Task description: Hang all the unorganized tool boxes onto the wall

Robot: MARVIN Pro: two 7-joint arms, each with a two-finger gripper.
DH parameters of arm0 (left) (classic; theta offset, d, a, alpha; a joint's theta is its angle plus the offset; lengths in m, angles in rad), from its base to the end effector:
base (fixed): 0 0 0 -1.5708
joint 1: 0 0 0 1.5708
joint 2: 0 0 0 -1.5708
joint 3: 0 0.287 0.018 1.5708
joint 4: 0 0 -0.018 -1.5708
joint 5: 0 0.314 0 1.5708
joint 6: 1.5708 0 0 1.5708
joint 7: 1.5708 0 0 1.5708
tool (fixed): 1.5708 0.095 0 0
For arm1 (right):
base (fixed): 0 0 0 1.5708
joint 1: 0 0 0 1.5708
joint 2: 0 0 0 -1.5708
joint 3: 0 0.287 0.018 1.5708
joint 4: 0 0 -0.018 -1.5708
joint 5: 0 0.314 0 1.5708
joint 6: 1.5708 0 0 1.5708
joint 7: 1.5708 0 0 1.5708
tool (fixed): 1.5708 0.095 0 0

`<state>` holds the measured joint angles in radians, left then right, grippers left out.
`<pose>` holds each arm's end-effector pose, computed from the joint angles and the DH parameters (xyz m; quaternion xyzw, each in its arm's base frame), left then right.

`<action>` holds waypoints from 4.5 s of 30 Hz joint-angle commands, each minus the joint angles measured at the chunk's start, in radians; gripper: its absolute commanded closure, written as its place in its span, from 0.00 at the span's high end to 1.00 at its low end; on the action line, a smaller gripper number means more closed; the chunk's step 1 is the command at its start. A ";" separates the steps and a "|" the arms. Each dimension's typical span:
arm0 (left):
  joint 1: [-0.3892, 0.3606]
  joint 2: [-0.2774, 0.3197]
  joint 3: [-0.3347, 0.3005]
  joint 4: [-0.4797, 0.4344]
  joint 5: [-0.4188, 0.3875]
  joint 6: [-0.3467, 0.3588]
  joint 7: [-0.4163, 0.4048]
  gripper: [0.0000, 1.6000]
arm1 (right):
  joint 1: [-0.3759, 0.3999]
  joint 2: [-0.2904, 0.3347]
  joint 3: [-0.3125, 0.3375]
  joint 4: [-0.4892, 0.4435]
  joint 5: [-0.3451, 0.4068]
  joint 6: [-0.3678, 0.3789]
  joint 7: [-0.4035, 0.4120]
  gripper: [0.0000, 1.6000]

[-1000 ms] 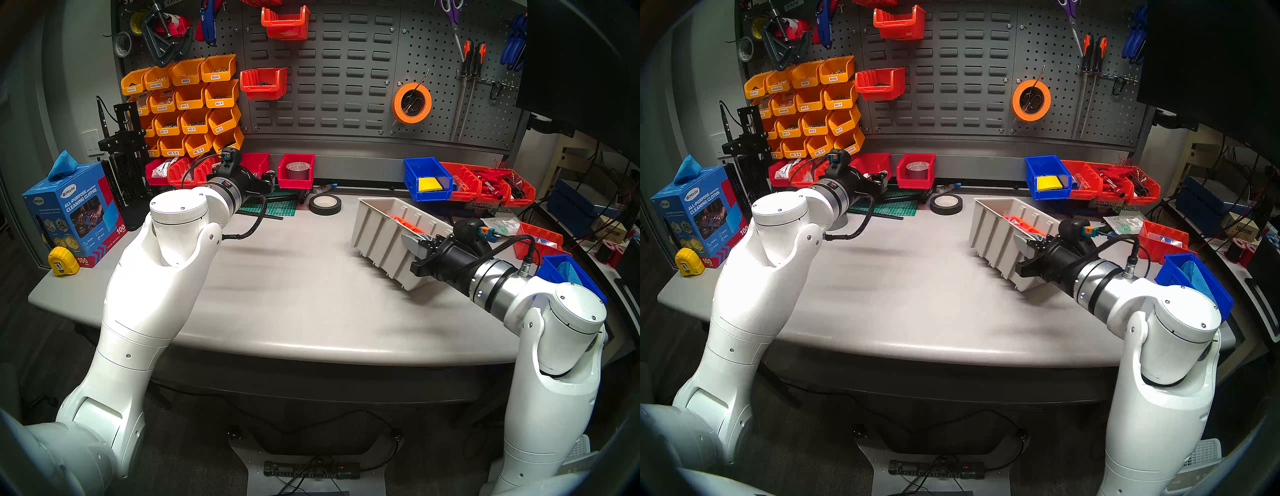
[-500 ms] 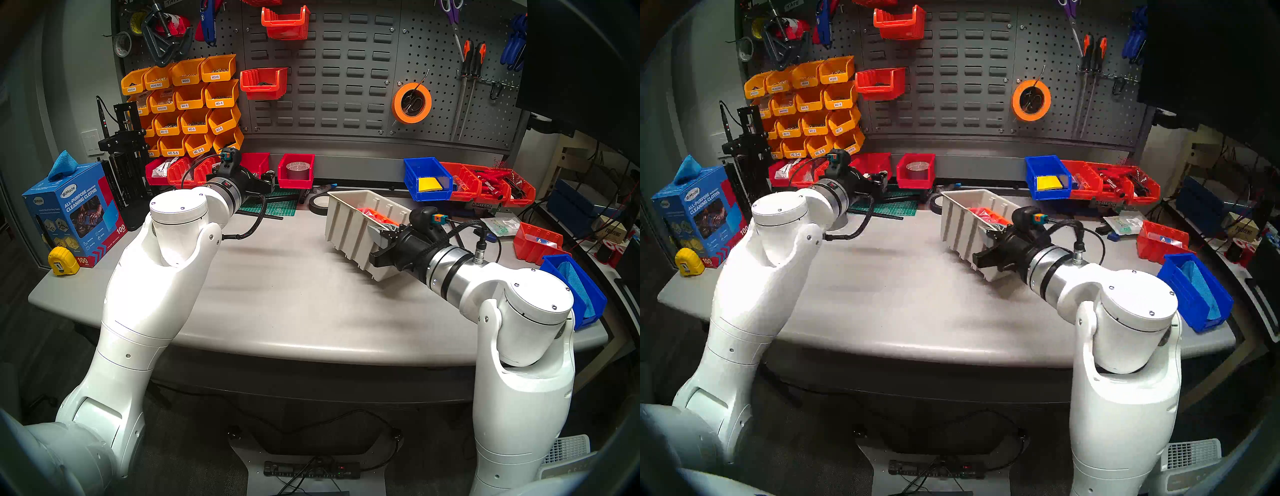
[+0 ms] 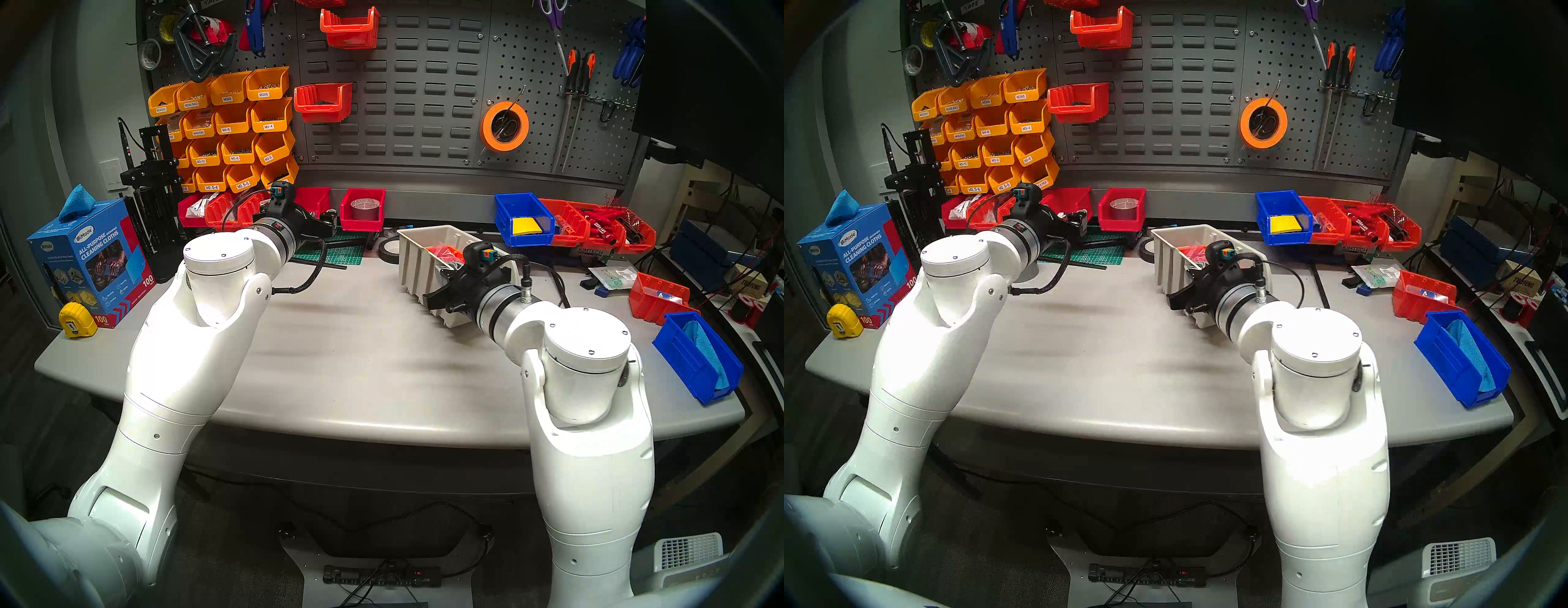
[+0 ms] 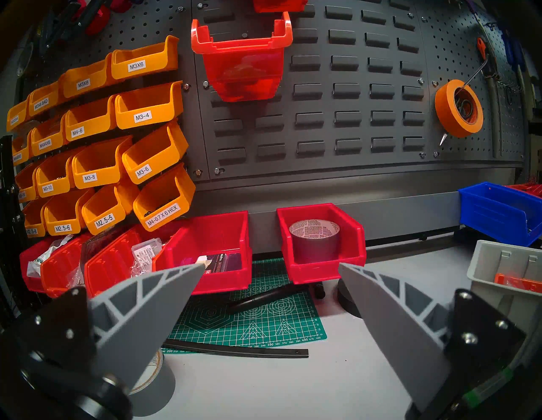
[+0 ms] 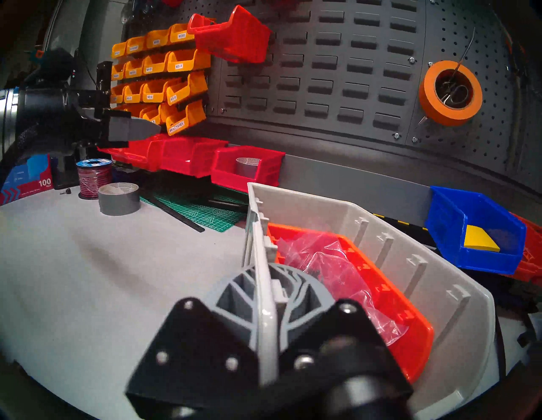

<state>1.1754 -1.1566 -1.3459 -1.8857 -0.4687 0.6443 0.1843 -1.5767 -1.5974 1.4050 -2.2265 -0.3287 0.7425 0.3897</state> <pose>0.4677 0.0034 -0.0858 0.7216 -0.0865 0.6866 0.0202 0.3623 0.0792 -0.1242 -0.7320 -0.1953 -0.6512 0.0452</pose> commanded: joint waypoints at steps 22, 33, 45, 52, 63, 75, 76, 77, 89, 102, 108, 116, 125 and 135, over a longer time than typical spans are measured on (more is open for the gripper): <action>-0.019 0.001 0.000 -0.012 -0.002 -0.007 0.002 1.00 | 0.277 -0.071 -0.101 0.195 -0.176 -0.070 -0.165 0.00; -0.019 0.002 0.001 -0.012 -0.004 -0.008 0.003 1.00 | 0.355 -0.122 -0.065 0.305 -0.207 -0.088 -0.177 0.00; -0.019 0.003 0.002 -0.012 -0.006 -0.008 0.005 1.00 | 0.445 -0.152 -0.005 0.407 -0.237 -0.123 -0.192 0.00; -0.020 0.004 0.002 -0.012 -0.006 -0.008 0.005 1.00 | 0.492 -0.182 0.016 0.466 -0.245 -0.140 -0.207 0.00; -0.020 0.005 0.003 -0.012 -0.008 -0.009 0.007 1.00 | 0.594 -0.206 0.043 0.583 -0.242 -0.152 -0.219 0.00; -0.021 0.006 0.004 -0.012 -0.009 -0.010 0.008 1.00 | 0.657 -0.226 0.094 0.678 -0.239 -0.184 -0.250 0.00; -0.021 0.007 0.004 -0.012 -0.009 -0.010 0.008 1.00 | 0.662 -0.227 0.098 0.686 -0.239 -0.187 -0.252 0.00; -0.021 0.007 0.004 -0.012 -0.009 -0.010 0.008 1.00 | 0.669 -0.228 0.100 0.695 -0.238 -0.188 -0.253 0.00; -0.021 0.008 0.005 -0.012 -0.010 -0.011 0.009 1.00 | 0.697 -0.249 0.127 0.755 -0.231 -0.205 -0.281 0.00; -0.022 0.009 0.006 -0.012 -0.011 -0.013 0.009 1.00 | 0.674 -0.289 0.124 0.736 -0.226 -0.206 -0.308 0.00; -0.022 0.009 0.007 -0.011 -0.011 -0.014 0.009 1.00 | 0.644 -0.299 0.113 0.707 -0.225 -0.195 -0.313 0.00; -0.022 0.010 0.007 -0.011 -0.012 -0.015 0.010 1.00 | 0.606 -0.304 0.101 0.675 -0.226 -0.183 -0.317 0.00; -0.022 0.011 0.008 -0.011 -0.013 -0.015 0.010 1.00 | 0.628 -0.285 0.112 0.703 -0.225 -0.197 -0.319 0.00; -0.022 0.011 0.008 -0.011 -0.013 -0.015 0.011 1.00 | 0.649 -0.272 0.109 0.716 -0.224 -0.197 -0.309 0.00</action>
<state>1.1716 -1.1433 -1.3351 -1.8860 -0.4841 0.6370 0.1969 -0.9774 -1.8809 1.5206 -1.4971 -0.5495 0.5639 0.0714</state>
